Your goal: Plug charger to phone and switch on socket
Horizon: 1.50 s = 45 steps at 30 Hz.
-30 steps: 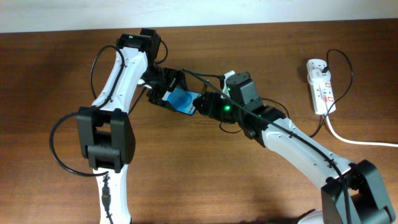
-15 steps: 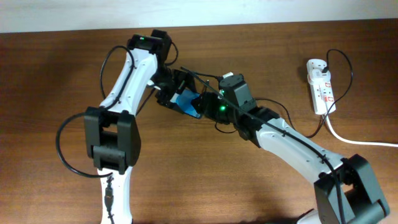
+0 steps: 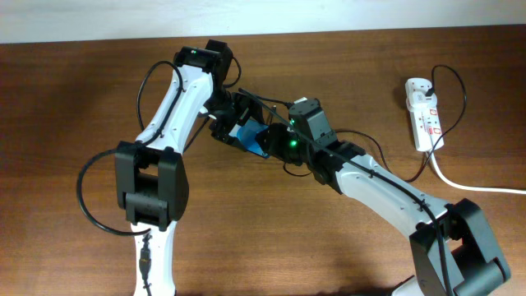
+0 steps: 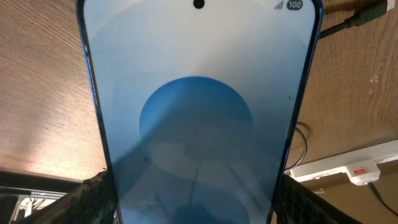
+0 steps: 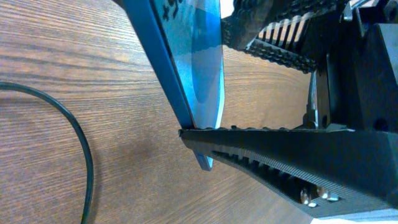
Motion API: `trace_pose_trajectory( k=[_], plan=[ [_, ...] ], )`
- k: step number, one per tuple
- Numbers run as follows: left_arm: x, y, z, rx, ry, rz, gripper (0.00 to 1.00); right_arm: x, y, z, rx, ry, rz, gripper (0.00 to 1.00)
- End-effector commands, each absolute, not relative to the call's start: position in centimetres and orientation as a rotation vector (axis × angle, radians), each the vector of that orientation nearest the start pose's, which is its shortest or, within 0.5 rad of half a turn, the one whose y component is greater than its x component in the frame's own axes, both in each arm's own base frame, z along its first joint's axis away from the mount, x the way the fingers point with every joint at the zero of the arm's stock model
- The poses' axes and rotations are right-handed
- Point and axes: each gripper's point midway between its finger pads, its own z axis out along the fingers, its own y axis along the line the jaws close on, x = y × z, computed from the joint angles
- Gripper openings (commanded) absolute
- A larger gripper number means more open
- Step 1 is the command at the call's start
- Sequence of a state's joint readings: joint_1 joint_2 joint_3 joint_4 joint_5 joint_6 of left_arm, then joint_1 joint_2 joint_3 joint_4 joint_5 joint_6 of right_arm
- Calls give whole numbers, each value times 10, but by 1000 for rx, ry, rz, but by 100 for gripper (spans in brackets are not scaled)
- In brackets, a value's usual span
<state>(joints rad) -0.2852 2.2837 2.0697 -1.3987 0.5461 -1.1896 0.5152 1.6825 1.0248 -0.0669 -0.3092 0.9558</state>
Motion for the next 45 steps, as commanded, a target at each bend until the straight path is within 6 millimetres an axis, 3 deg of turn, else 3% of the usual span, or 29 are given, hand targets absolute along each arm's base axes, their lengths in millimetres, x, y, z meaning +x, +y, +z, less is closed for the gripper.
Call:
trace_pose_trajectory(
  k=[1,8,13,14,16,22,26,31,33,36,37,38,39,40,45],
  plan=[
    [396,-214,107,-1497,3119,-734,0,375,276,119,360,2478,1048,30],
    [396,-214,107,-1496,3119,-733,0,374,275,117,364,2489,1043,4],
    [396,-214,107,-1497,3117,-733,1,374,275,117,364,2488,1043,4],
    [397,-213,107,-1499,3115,-734,9,374,275,118,365,2487,1043,4],
    [398,-212,107,-1494,3113,-735,15,375,274,118,368,2484,1043,4],
    [406,-200,107,-1368,3120,-778,19,384,251,118,380,2491,1038,4],
    [424,-197,111,-1041,3116,-932,18,389,231,131,341,2458,995,4],
    [445,-226,149,-214,2901,-1436,22,393,200,155,349,2403,935,4],
    [448,-230,157,-151,2849,-1504,19,394,196,167,337,2371,937,4],
    [450,-227,158,-158,2836,-1517,6,393,189,182,339,2336,957,4],
    [451,-225,158,-163,2834,-1517,8,393,187,188,338,2322,968,4],
    [450,-224,161,-143,2817,-1551,20,393,182,194,342,2304,971,4],
    [448,-223,166,-116,2798,-1592,57,393,179,201,344,2285,974,4],
    [450,-223,170,-106,2768,-1634,67,394,174,208,349,2266,973,4],
    [447,-231,205,171,2513,-1879,77,397,151,238,386,2165,960,4]
  ],
)
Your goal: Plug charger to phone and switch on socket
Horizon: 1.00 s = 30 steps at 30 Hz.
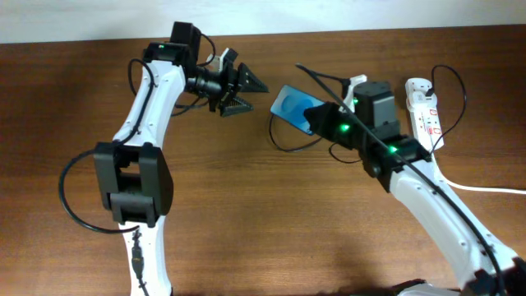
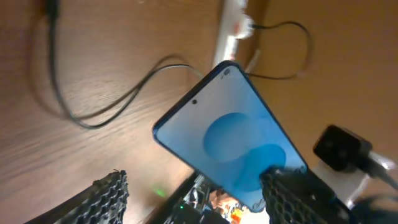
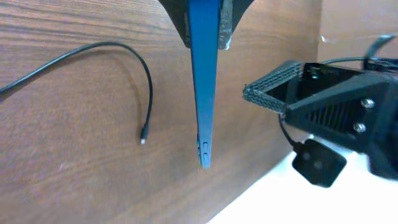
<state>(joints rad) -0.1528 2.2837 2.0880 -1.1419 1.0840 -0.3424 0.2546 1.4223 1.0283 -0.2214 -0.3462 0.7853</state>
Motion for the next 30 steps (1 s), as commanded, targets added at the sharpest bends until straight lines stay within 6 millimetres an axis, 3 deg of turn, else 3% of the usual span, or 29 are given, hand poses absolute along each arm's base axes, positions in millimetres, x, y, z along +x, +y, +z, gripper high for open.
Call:
trace_pose_trajectory(
  k=[1,8,11,14,20,30],
  plan=[
    [446,-232,209,197,2480,-1909,79,398,148,241,410,2151,961,4],
    [443,-236,249,345,2209,-2152,80,423,137,284,727,1904,1165,4],
    [444,-236,249,340,2212,-2155,80,428,132,281,933,1846,1226,4],
    [444,-236,249,326,2221,-2160,81,434,140,271,1085,1813,1285,4],
    [455,-237,242,230,2312,-2108,82,443,169,285,991,1747,1356,4],
    [481,-239,241,9,2402,-2066,81,448,200,266,1010,1762,1375,4]
  ],
)
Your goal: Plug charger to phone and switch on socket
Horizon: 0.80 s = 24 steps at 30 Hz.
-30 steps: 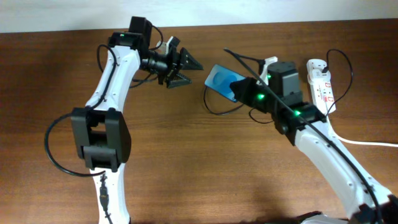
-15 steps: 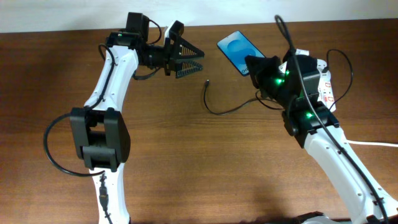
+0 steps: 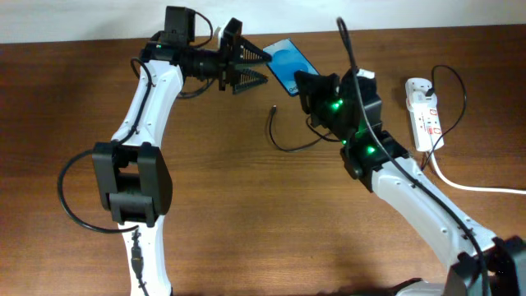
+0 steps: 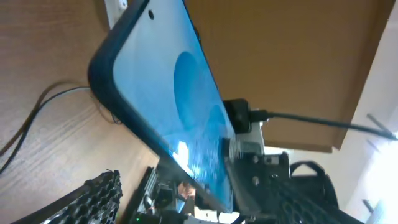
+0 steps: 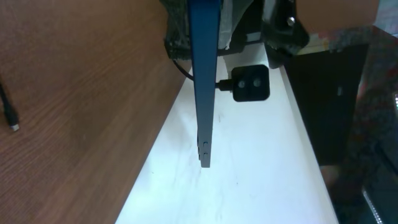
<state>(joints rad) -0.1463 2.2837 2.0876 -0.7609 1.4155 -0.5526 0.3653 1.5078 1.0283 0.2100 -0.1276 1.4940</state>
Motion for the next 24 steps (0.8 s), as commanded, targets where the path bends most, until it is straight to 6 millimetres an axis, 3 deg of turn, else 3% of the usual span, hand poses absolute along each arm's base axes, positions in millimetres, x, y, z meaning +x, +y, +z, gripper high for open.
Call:
trace_pose_trajectory(
  k=[1,9,15,24],
  plan=[
    [483,-239,241,-12,2408,-2062,80,450,204,267,998,1752,1387,4],
    [497,-237,232,-181,2467,-1980,77,449,224,259,1037,1739,1413,4],
    [510,-248,243,-179,2417,-1972,74,447,229,254,1087,1723,1408,4],
    [509,-265,245,-173,2420,-1966,70,459,234,248,1165,1660,1487,4]
  ],
)
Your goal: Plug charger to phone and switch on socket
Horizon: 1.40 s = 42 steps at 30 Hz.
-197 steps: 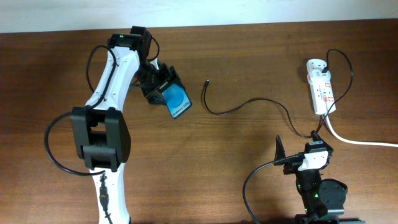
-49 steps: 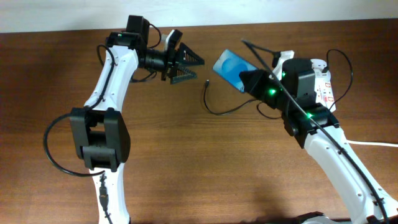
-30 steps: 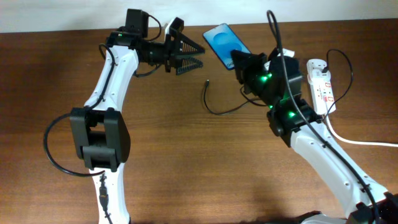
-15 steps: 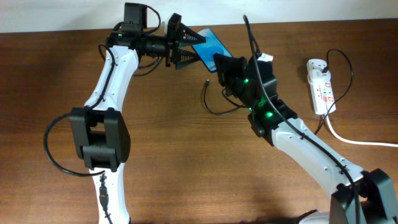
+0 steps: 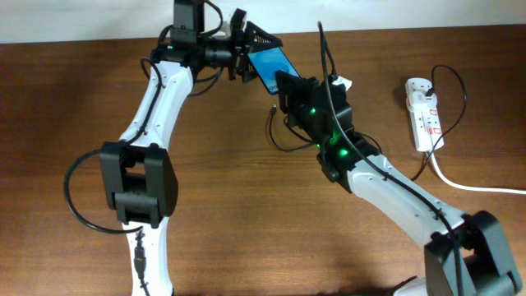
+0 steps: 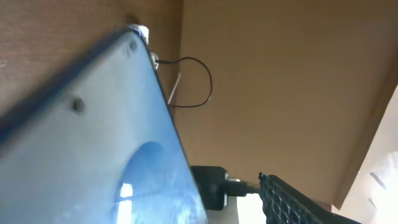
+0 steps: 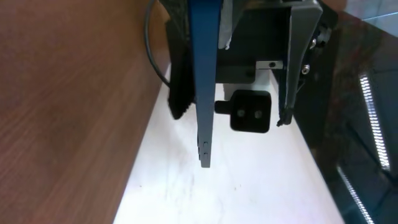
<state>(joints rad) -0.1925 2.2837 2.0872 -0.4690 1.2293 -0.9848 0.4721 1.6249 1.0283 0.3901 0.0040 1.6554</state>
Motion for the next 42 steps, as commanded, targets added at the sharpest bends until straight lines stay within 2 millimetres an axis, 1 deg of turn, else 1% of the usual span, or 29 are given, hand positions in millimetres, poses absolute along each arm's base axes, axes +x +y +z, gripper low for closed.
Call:
trace_pose_trajectory(
  k=[1,4,5,6,8,10,11,14,19,22,25,29,30,31,32,34,36,37,38,40,41,42],
  plan=[
    [509,-265,245,-173,2421,-1966,70,459,233,247,1167,1658,1483,4],
    [509,-264,245,-185,2424,-1969,67,459,233,247,1168,1656,1482,4],
    [509,-264,245,-196,2427,-1972,63,459,232,247,1170,1654,1480,4],
    [509,-264,245,-203,2429,-1973,59,459,232,247,1171,1653,1478,4],
    [511,-264,243,-220,2431,-1957,41,459,232,247,1171,1655,1477,4],
    [514,-263,241,-271,2440,-1941,33,459,232,245,1175,1661,1472,4],
    [517,-262,239,-300,2442,-1925,31,459,232,244,1177,1663,1469,4],
    [522,-260,236,-346,2441,-1892,29,458,232,244,1178,1667,1467,4],
    [527,-259,234,-371,2438,-1859,23,457,235,244,1169,1681,1481,4],
    [528,-258,232,-382,2439,-1847,13,457,235,244,1169,1680,1481,4],
    [529,-258,232,-391,2438,-1836,0,457,235,244,1169,1680,1481,4],
    [530,-258,231,-416,2442,-1841,0,457,235,244,1169,1679,1482,5],
    [530,-258,231,-419,2442,-1837,0,457,235,245,1167,1677,1484,9],
    [531,-257,231,-422,2441,-1832,0,457,235,245,1167,1677,1484,17],
    [531,-257,231,-422,2441,-1831,0,457,235,245,1167,1677,1484,19],
    [532,-255,231,-426,2438,-1829,0,457,235,245,1167,1677,1483,37],
    [533,-252,230,-432,2434,-1826,0,458,235,244,1166,1678,1482,52],
    [535,-249,230,-424,2427,-1819,0,458,235,244,1158,1681,1476,62],
    [537,-243,230,-403,2416,-1806,0,458,234,244,1132,1690,1460,73],
    [540,-234,231,-374,2397,-1793,0,458,234,244,1048,1719,1404,84],
    [541,-228,232,-344,2383,-1793,0,457,233,239,984,1756,1344,91],
    [541,-221,235,-290,2365,-1806,0,457,231,234,918,1796,1283,97]
  ],
)
